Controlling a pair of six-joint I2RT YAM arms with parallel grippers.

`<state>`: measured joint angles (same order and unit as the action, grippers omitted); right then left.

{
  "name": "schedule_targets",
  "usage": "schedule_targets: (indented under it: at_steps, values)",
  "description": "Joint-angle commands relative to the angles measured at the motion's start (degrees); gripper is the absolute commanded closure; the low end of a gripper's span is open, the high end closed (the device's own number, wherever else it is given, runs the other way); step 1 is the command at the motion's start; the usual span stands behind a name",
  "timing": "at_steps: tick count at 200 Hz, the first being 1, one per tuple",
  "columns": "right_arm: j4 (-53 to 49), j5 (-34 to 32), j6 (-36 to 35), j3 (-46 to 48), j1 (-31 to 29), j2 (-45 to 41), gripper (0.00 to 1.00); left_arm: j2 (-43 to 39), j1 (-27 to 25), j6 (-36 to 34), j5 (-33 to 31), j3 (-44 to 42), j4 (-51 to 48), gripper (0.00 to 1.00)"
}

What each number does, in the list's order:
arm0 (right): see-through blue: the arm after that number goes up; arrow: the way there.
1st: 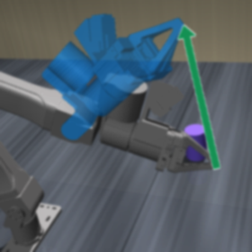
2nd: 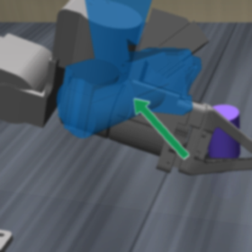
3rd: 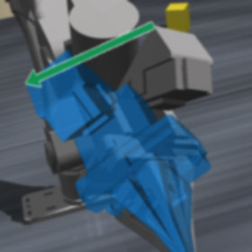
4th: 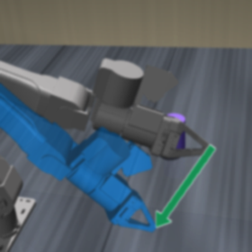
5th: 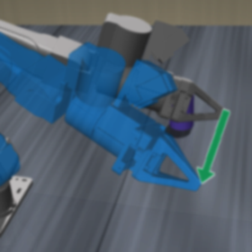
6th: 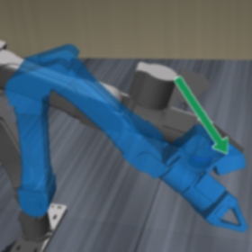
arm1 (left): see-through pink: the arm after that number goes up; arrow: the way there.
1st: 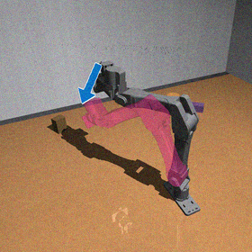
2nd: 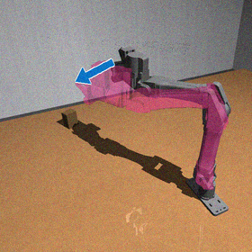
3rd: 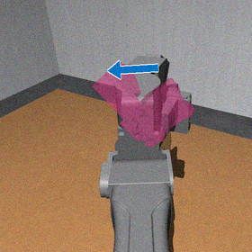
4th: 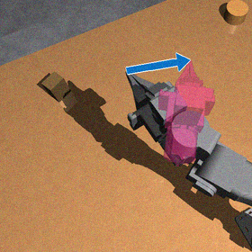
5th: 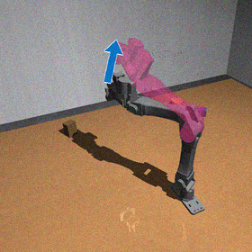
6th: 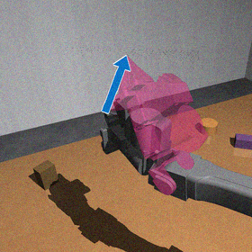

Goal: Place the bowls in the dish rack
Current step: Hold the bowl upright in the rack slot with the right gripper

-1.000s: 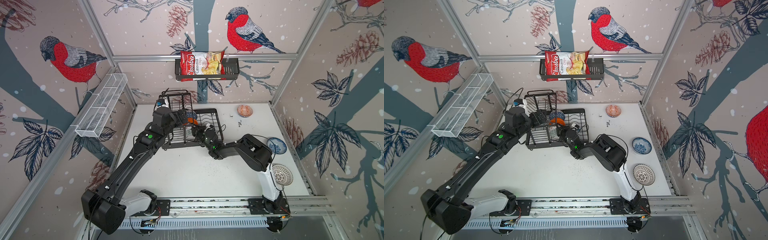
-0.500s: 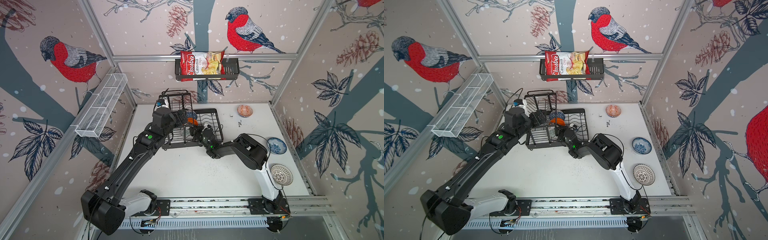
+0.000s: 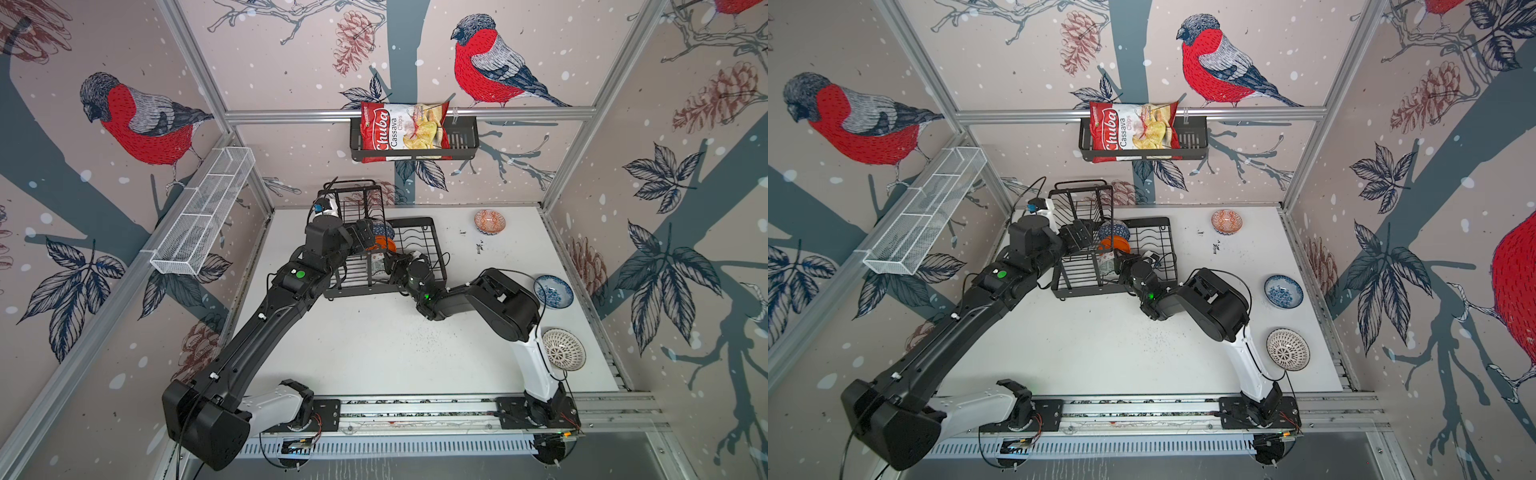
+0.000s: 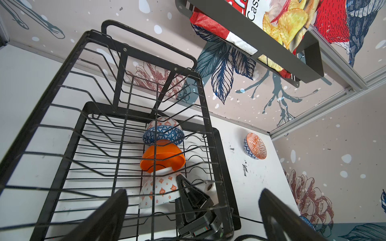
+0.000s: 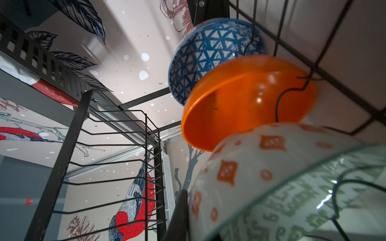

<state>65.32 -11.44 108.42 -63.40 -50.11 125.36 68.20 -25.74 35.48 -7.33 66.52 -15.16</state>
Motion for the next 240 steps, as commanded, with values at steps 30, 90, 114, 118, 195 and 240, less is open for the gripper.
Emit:
schedule_targets:
  at_steps: [30, 90, 114, 118, 195, 240]
  values:
    - [-0.6, 2.2, 2.4, -0.6, -0.4, 0.4, 0.95, 0.2, -0.4, 0.1, 1.2, -0.3, -2.4, 0.02]
    - [-2.1, 4.1, 2.8, -1.3, -0.7, 0.8, 0.92, -0.4, -0.5, 0.1, 1.1, -0.7, -2.4, 0.02]
    - [-2.4, 4.1, 3.2, -0.8, -0.7, 0.4, 0.91, -0.3, -0.4, 0.2, 1.1, -0.8, -2.3, 0.02]
    - [-2.4, 4.1, 3.4, -0.7, -0.6, 0.5, 0.91, -0.3, -0.4, 0.2, 1.2, -0.8, -2.3, 0.02]
    - [-0.2, 5.5, 5.6, 0.4, -0.8, 1.1, 0.86, -0.1, -0.5, 0.6, 1.7, -1.3, -1.9, 0.02]
    - [-1.4, 4.8, 4.8, 1.2, -0.7, -0.2, 0.84, 0.1, -0.7, 0.7, 1.7, -1.0, -1.6, 0.02]
